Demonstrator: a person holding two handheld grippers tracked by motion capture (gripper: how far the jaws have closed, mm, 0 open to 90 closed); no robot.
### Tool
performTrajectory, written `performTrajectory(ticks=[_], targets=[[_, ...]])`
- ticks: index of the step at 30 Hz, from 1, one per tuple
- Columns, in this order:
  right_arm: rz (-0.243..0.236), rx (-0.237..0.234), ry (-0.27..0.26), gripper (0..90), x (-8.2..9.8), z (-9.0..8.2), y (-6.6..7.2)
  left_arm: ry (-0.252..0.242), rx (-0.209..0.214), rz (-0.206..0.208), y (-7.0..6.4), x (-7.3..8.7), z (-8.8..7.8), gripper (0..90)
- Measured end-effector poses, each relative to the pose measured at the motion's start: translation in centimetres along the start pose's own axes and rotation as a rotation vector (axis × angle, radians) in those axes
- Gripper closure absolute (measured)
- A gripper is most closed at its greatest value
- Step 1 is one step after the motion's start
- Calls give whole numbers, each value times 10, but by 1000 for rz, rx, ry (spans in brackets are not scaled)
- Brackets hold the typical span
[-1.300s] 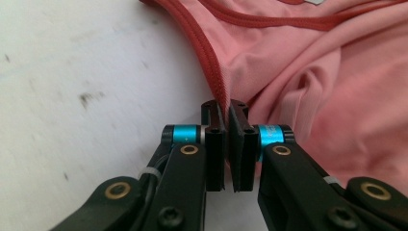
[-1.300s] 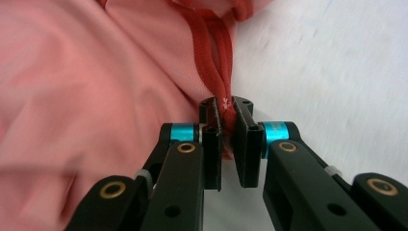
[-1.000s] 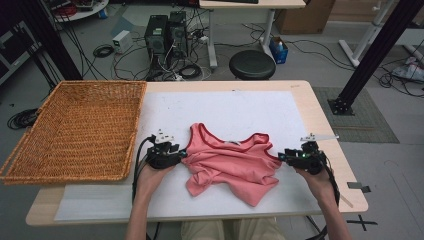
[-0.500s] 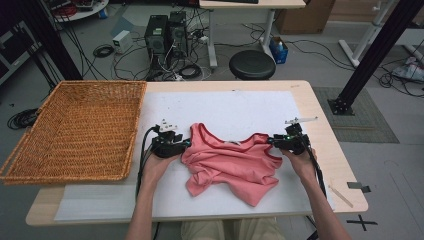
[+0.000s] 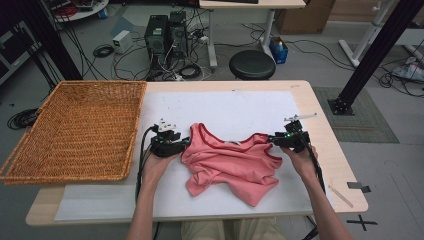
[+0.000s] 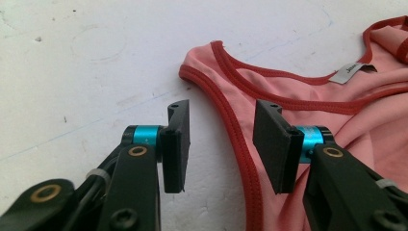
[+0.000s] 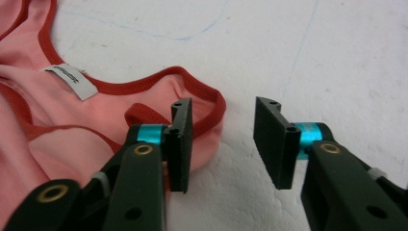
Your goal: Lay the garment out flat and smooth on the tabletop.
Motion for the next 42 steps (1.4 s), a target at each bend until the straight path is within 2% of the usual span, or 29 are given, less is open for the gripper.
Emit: performTrajectory(ticks=[2,5,8,9,11,12,13,14,15,19,21,25,27,29,31,34,36,39,42], targets=[[-17,5,-32,584,-13,3,0,-2,0,-5,0,-1,0,569],[8,-16,30,583,-20,19,-9,-10,0,-1,-2,-1,-4,569],[-37,-29,76,603,-18,34,-11,-9,-7,-4,0,-1,-5,568],[-35,-44,99,599,-16,37,-10,-7,-8,-6,1,-1,-5,568],[-50,-34,103,607,-16,37,-8,-2,-9,-8,2,-1,-5,566],[-54,-40,109,652,-16,36,-7,-5,-10,-5,2,-1,-5,563],[-59,-60,110,743,-17,34,-5,-5,-8,-2,2,-1,-5,563],[-84,-57,105,827,-18,32,-4,-8,-8,-3,2,-1,-4,563],[-96,-48,99,869,-20,30,-4,-12,-8,-6,1,-1,-4,563],[-71,-7,54,888,-37,23,-11,-14,-8,-7,2,-2,-4,563],[-80,20,30,888,-49,21,-14,-16,-12,-9,3,-3,-4,563],[-104,81,18,885,-74,32,-19,-20,-24,-22,5,-7,-4,563],[-123,111,44,865,-83,43,-19,-30,-26,-24,5,-11,-3,564],[-136,118,67,747,-88,54,-20,-27,-30,-21,5,-14,0,565],[-123,131,64,629,-90,59,-21,-18,-32,-17,7,-17,3,566],[-95,121,77,545,-86,58,-24,-5,-26,-22,10,-18,9,566],[-73,109,98,547,-81,53,-29,13,-26,-19,11,-17,15,566],[-61,99,85,574,-74,45,-37,32,-31,-22,16,-17,25,566],[-46,77,100,575,-72,45,-41,42,-44,-23,20,-26,34,566]])
Point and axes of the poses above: each handheld gripper's, and its own axes: z roughly forward along the jaws, x roughly out of its underside, y roughly to its left, the point moved 3 cm from there along z, roughly forward along the jaws
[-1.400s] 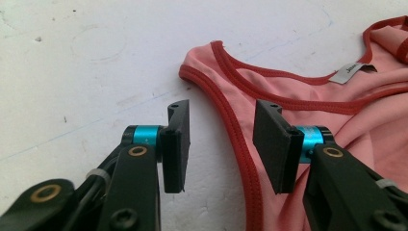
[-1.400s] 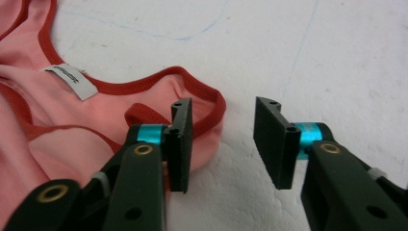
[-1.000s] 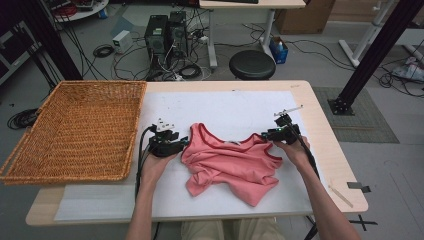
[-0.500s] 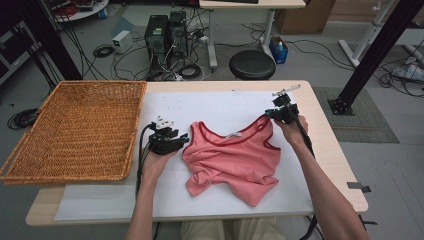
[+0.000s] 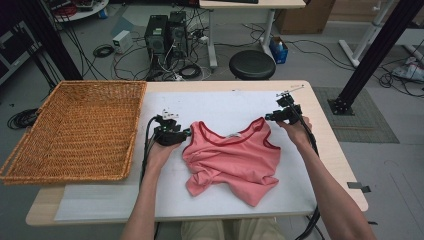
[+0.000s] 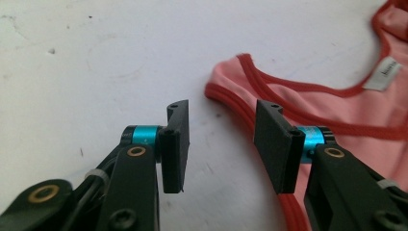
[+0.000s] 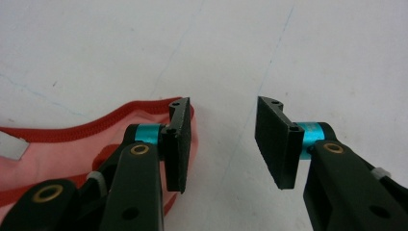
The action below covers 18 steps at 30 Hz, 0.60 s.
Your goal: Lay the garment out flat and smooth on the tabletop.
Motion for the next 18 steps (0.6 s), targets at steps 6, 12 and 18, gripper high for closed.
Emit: performTrajectory(ticks=[6,12,18], targets=[[-3,-28,5,573,-1,5,3,16,9,-17,7,-20,29,570],[8,-35,13,553,0,8,4,48,52,3,4,-17,52,577],[32,-63,13,541,5,8,-4,66,52,83,-3,-13,61,709]])
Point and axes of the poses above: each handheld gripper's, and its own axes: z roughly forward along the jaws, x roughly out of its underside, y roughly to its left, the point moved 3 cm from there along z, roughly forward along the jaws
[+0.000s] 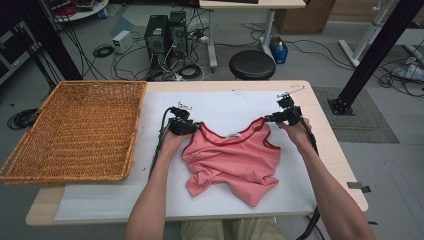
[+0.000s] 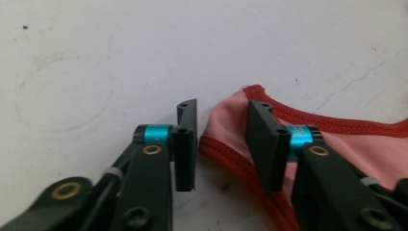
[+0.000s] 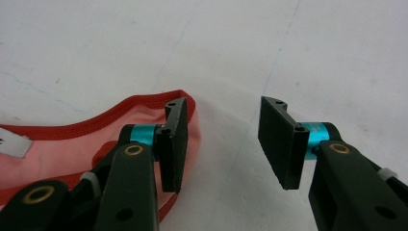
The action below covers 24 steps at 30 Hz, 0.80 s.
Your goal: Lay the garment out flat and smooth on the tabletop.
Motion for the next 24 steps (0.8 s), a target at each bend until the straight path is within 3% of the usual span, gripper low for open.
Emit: performTrajectory(ticks=[3,5,7,8,9,10,13,20,24], targets=[[-28,-30,28,525,1,7,6,-16,-2,11,-2,-3,-1,826],[-44,-40,43,535,1,11,10,-20,-10,11,-1,-5,-3,840],[-67,-43,65,606,3,18,15,-31,-18,-1,1,-7,-7,843],[-102,-24,66,656,3,19,18,-38,-22,-7,2,-8,-8,843],[-137,9,68,760,3,19,21,-49,-28,-19,5,-10,-11,843],[-159,1,70,798,3,19,24,-57,-33,-28,6,-11,-13,843],[-152,7,69,870,2,16,24,-74,-57,-52,13,-17,-21,843],[-87,72,-47,891,-15,-3,16,-88,-103,-73,20,-41,-25,847],[-86,129,-136,883,-30,-9,15,-101,-142,-96,24,-53,-24,846]])
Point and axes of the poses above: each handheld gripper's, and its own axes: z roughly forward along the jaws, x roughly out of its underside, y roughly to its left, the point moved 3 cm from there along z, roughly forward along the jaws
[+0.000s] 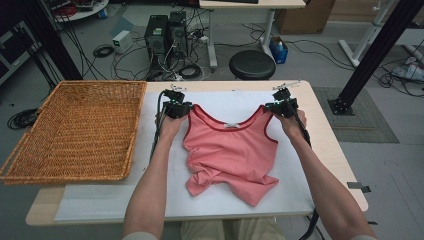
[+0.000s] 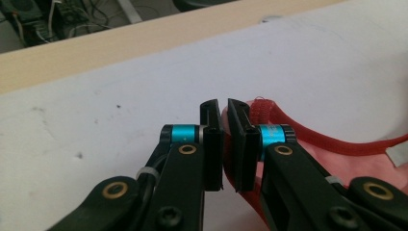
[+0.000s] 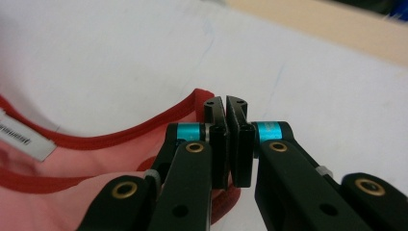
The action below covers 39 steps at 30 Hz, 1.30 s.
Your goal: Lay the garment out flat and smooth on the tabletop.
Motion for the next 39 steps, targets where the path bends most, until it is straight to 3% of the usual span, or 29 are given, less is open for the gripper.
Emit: performTrajectory(ticks=[1,3,4,8,11,15,16,17,21,25,26,27,28,29,31,33,36,37,39], targets=[[-15,9,-14,861,-2,0,1,1,-9,-3,1,-1,1,845],[-50,42,-47,625,-5,1,2,6,-16,-24,4,-1,2,807],[-46,65,-55,580,-5,0,2,9,-6,-32,4,0,2,766],[18,52,-21,506,1,-8,-8,50,29,-19,4,5,-4,668],[78,-3,4,524,13,-16,-14,57,61,-4,2,12,-12,638],[68,-42,47,567,41,-26,-10,103,94,38,-4,31,-20,616],[68,-42,47,567,41,-26,-10,103,94,38,-4,31,-20,613],[60,-54,56,586,56,-31,-5,119,102,54,-7,42,-25,609],[54,-100,64,577,78,-39,6,159,120,57,-12,63,-34,590],[21,-125,109,563,90,-33,21,198,117,68,-15,80,-36,578],[3,-125,131,579,93,-30,25,202,117,77,-17,83,-36,580],[-34,-91,125,646,94,-30,29,203,113,90,-18,86,-35,582],[-63,-85,121,767,94,-31,31,190,103,96,-19,87,-36,588],[-64,-114,124,830,93,-32,32,190,103,96,-19,87,-36,614],[-53,-64,121,859,93,-35,25,192,104,99,-19,86,-38,623],[12,-51,124,860,96,-37,14,175,101,95,-19,85,-41,622],[26,-24,119,850,97,-40,8,147,101,85,-18,82,-44,617],[49,-51,85,700,95,-44,7,141,101,84,-17,82,-44,615],[71,-57,49,647,90,-46,6,132,98,75,-17,81,-45,608]])
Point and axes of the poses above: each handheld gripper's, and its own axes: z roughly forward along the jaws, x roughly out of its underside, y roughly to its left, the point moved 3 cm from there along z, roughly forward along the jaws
